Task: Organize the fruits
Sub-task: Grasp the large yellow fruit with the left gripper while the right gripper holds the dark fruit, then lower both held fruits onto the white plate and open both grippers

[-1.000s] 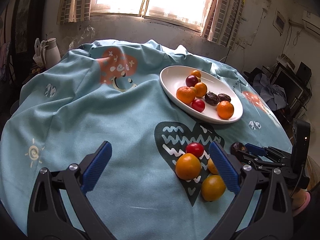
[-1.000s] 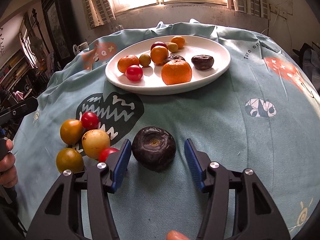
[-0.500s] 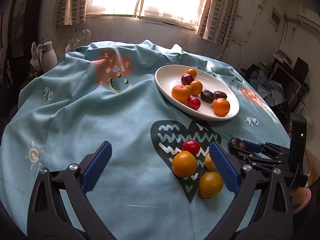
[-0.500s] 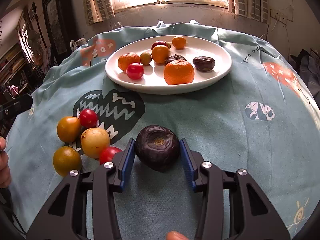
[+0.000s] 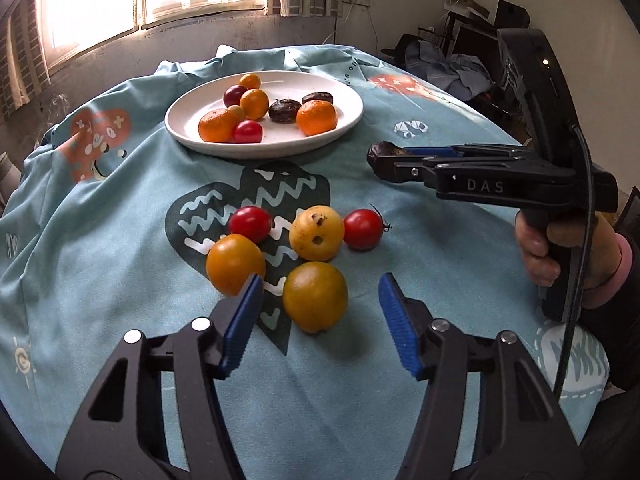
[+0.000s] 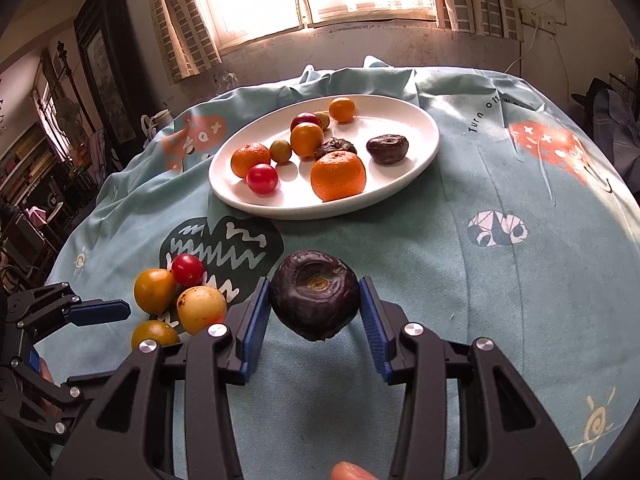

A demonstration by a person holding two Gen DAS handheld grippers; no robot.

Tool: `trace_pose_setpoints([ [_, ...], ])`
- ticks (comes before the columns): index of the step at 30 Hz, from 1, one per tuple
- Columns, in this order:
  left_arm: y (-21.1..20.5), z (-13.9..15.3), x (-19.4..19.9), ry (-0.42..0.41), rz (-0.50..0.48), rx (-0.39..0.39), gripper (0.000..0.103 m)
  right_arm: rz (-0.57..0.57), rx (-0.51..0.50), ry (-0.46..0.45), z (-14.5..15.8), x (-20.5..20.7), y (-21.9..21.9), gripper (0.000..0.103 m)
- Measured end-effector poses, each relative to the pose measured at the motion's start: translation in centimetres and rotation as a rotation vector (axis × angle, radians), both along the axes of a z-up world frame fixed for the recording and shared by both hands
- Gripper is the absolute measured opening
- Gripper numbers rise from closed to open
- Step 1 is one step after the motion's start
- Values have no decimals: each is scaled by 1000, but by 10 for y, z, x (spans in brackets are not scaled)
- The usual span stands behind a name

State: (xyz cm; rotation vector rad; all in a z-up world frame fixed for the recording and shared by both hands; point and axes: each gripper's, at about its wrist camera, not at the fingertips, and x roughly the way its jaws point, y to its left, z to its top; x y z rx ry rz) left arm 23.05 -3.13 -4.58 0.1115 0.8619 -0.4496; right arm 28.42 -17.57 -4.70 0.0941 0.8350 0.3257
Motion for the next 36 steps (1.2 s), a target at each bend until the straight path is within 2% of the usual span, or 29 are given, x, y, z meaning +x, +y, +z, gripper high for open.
trace_pose_setpoints([
  [4,1,-9,6,37,5,10,45,-1,0,-1,0,0,0,45],
  [10,-1,-17,11,47,20,25,45,1,1,-3,1,-1,0,45],
  [14,1,-22,16,71,24,5,45,4,3,-6,3,-2,1,45],
  [17,-4,-26,17,85,9,13,39,7,2,-11,4,-4,2,45],
  [20,-7,-27,15,66,4,36,39,6,0,-11,5,-4,2,45],
  [25,-4,-26,16,75,12,8,38,9,0,-21,7,-6,2,45],
  [31,8,-4,14,75,6,-123,38,28,1,-61,18,-12,1,45],
  [36,16,34,39,62,0,-163,38,24,97,-111,44,-5,-12,45],
])
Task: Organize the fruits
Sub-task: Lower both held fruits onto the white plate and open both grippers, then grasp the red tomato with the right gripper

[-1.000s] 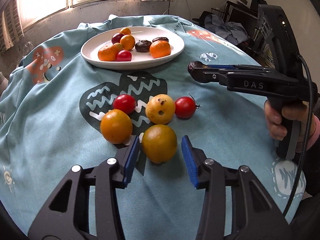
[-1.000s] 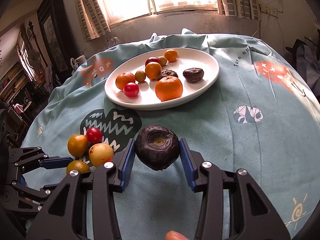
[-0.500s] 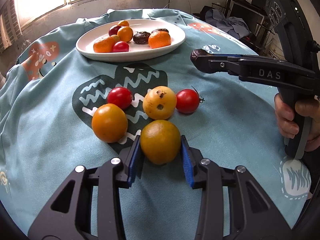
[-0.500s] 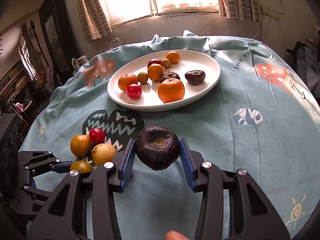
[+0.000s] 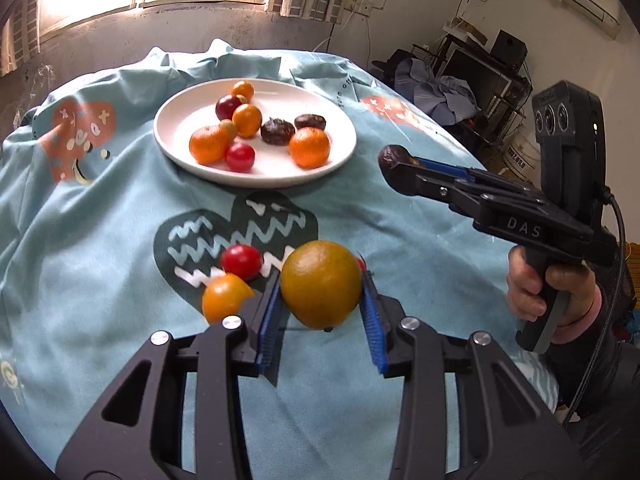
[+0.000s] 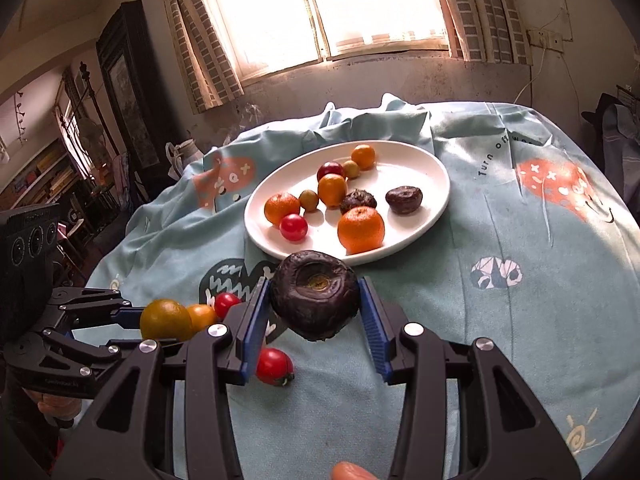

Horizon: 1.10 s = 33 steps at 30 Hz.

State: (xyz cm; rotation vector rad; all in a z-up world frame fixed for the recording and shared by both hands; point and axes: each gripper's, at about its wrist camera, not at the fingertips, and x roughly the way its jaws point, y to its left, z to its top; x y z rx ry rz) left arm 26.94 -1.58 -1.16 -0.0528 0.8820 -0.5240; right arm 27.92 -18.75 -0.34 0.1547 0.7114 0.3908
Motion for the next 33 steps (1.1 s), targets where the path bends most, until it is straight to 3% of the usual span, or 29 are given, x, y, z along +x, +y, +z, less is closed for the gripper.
trace_pose_setpoints([
  [3,4,26,28,-63,56,15,38,-51,51,-50,17,17,-14,45],
  [6,4,37,68,-94,126,24,38,-98,95,-42,21,48,-25,45],
  [14,-13,9,161,-56,209,98,38,-121,30,12,-12,120,-14,46],
  [15,-13,5,167,-45,219,113,40,-121,16,17,-16,125,-11,49],
  [16,-12,2,171,-38,235,125,60,-120,3,21,-20,128,-9,55],
  [17,-9,2,170,-43,258,134,73,-124,-9,23,-21,128,-8,67],
  [18,-5,6,165,-72,279,136,84,-125,-9,19,-20,125,-8,67],
  [20,1,16,149,-121,276,138,86,-90,6,12,-16,113,-7,67],
  [26,24,27,84,-123,289,169,94,68,-44,-11,-5,56,14,67],
  [33,45,-1,-1,-133,278,105,96,275,-250,-39,-22,-16,50,67],
])
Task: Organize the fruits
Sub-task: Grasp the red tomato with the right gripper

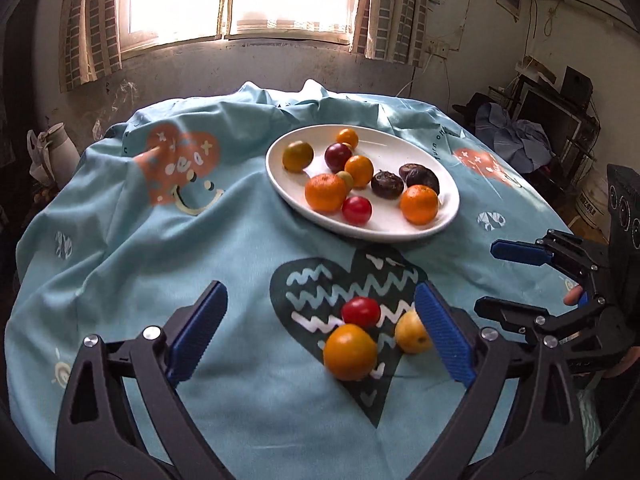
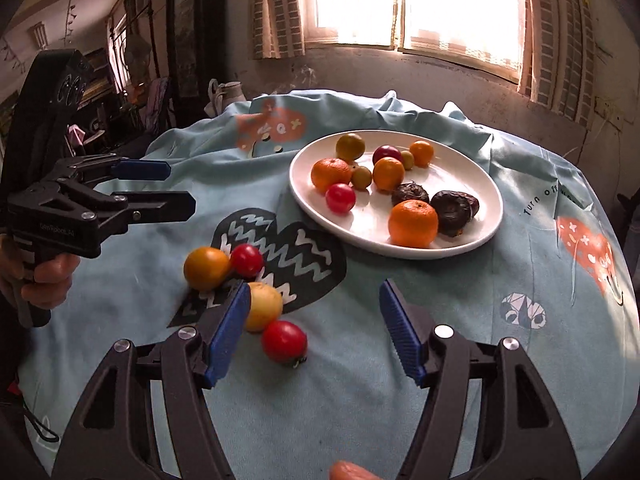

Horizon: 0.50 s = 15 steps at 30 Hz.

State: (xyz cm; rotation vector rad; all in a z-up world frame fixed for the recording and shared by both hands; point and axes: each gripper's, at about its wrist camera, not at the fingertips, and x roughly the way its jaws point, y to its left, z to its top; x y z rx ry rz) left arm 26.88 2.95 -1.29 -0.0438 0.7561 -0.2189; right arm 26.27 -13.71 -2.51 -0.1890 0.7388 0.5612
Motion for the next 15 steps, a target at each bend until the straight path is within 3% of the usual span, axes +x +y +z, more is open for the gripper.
trace_pose_setpoints([
  [8,9,-24,-9,76,52,-70,96,59,-70,59,-25,-8,14,67],
  [15,9,-21,-10,56,72,-44,96,69,-106,90,-39,-5,19,52],
])
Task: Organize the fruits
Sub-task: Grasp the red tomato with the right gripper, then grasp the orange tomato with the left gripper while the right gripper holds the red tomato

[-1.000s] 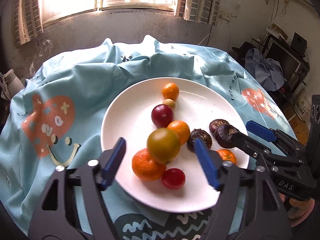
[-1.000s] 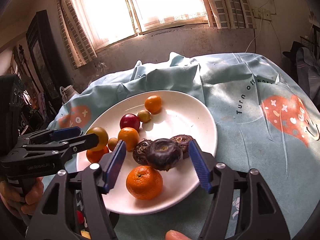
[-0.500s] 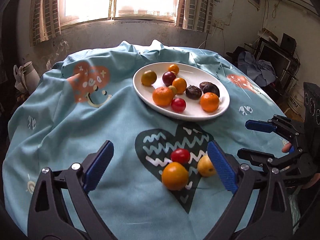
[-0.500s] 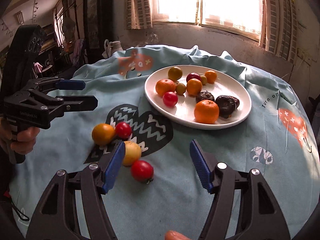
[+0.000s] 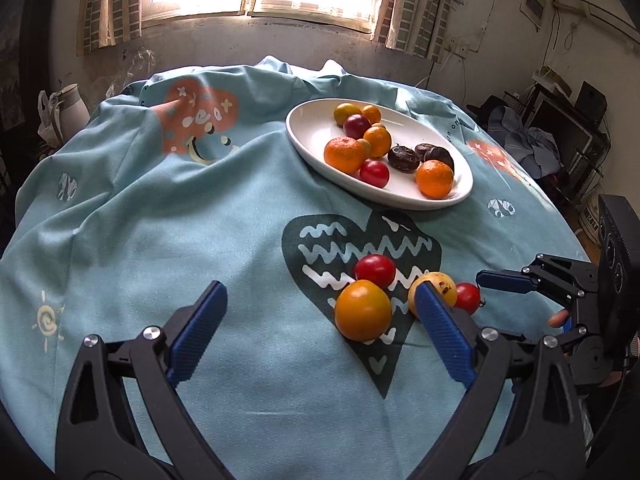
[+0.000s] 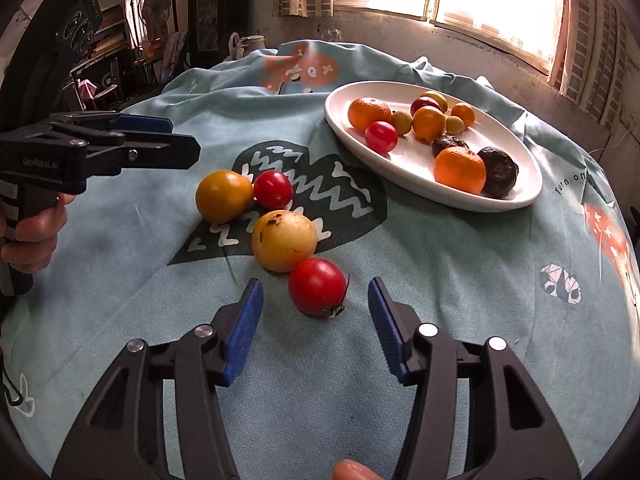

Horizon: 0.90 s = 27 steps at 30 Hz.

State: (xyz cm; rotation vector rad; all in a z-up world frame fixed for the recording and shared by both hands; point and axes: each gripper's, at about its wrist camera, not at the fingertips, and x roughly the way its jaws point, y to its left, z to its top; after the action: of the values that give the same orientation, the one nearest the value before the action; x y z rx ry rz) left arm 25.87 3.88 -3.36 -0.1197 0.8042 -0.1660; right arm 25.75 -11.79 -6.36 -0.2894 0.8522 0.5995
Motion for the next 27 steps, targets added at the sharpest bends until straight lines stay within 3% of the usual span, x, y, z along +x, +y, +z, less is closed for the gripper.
trace_pose_setpoints([
  [6,1,1,-1,-3,4,6,96,-1,-7,-7,-2,2,1,45],
  [13,3,1,1,2,18,12,96,-4,-17,10,-4,5,3,44],
  [16,6,1,1,1,29,7,96,-9,-32,16,-7,6,5,34],
  [19,10,1,2,7,37,-10,96,-3,-47,9,-6,3,5,31],
  [24,2,1,0,7,-35,3,95,-69,71,48,9,6,-16,31],
  [27,-15,0,-4,-10,-111,54,84,-119,135,55,17,7,-29,31],
])
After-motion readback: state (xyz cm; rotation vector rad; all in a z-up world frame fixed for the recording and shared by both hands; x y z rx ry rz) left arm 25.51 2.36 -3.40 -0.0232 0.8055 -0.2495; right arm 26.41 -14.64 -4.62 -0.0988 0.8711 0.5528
